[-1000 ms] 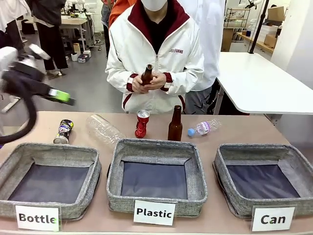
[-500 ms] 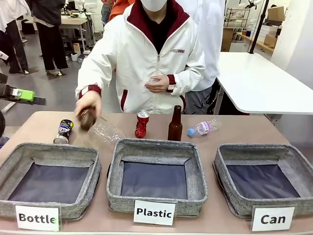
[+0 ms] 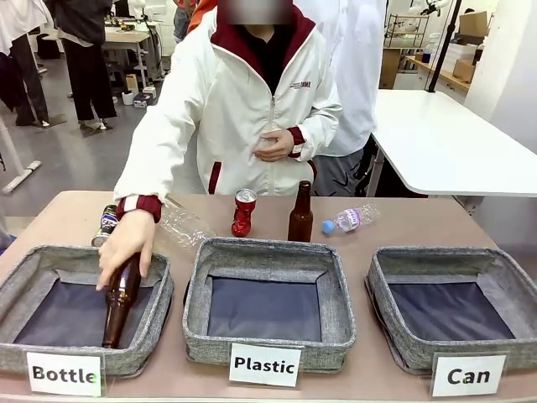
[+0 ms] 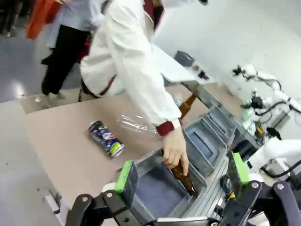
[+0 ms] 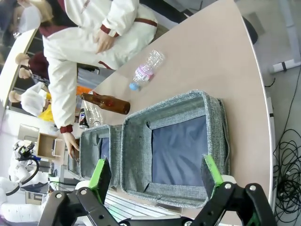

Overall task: Sort the can waste into the basket.
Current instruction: Pick up the can waste from the table and place it in the right Fabric basket.

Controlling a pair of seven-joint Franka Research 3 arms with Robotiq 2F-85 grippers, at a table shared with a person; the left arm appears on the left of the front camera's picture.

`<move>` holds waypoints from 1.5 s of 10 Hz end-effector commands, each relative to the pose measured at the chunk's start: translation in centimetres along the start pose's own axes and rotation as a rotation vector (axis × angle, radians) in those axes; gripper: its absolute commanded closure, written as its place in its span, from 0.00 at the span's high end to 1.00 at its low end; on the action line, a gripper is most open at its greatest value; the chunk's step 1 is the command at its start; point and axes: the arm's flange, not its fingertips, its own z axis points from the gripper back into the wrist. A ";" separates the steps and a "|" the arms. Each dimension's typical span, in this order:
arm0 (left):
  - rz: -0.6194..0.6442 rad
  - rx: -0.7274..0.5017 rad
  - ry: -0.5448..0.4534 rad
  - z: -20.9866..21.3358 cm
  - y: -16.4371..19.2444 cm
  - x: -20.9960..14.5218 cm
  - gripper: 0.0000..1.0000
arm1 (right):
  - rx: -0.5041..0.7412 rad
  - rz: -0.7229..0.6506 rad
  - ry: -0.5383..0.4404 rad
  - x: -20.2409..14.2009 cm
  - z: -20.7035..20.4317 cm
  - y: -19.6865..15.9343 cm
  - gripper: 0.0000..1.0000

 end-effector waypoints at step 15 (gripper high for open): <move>-0.361 -0.128 0.524 -49.0 -4.1 -3.4 1.00 | 0.023 0.024 -0.021 0.2 0.0 -0.1 1.00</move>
